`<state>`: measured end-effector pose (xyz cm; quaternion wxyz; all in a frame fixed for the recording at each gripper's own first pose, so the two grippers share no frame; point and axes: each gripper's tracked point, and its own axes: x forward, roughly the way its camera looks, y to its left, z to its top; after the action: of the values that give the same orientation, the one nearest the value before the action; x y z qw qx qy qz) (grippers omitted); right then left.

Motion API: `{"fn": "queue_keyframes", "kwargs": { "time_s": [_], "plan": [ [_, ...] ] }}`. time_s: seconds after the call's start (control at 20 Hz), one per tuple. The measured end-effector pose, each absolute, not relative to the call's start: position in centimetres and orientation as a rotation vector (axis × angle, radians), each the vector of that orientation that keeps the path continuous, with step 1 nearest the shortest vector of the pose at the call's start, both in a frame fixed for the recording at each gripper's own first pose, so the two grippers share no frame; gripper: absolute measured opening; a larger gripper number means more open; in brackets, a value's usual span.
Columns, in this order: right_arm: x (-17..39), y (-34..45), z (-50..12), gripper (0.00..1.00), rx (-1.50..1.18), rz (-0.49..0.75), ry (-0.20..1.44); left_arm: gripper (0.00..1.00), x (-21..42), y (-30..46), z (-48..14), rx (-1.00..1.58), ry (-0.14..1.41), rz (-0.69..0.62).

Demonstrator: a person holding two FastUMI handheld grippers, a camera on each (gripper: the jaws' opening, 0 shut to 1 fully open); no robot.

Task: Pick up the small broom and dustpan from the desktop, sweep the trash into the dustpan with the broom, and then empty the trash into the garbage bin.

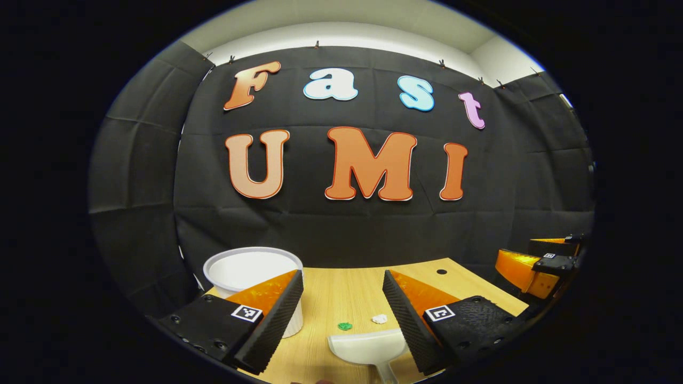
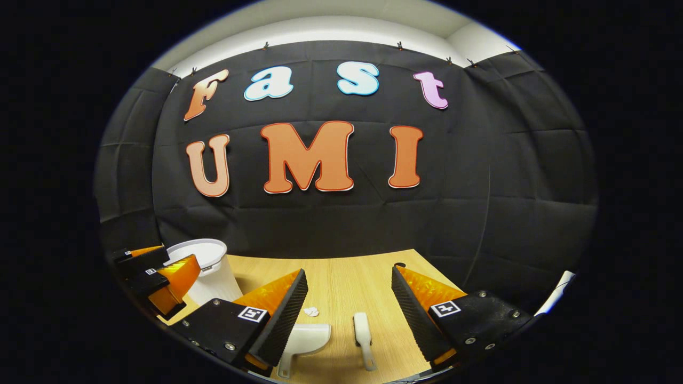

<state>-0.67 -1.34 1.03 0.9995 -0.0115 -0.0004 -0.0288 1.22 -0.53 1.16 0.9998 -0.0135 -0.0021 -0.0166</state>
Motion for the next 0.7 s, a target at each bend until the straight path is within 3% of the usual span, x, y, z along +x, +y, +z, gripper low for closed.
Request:
{"fn": "queue_keyframes", "kwargs": {
  "time_s": [0.7],
  "plan": [
    [-0.19,-1.88,0.73,0.95,-0.036,-0.072,0.007,0.95,2.16,-0.94,0.79,0.005,-0.005,-0.035]
  ]
}}
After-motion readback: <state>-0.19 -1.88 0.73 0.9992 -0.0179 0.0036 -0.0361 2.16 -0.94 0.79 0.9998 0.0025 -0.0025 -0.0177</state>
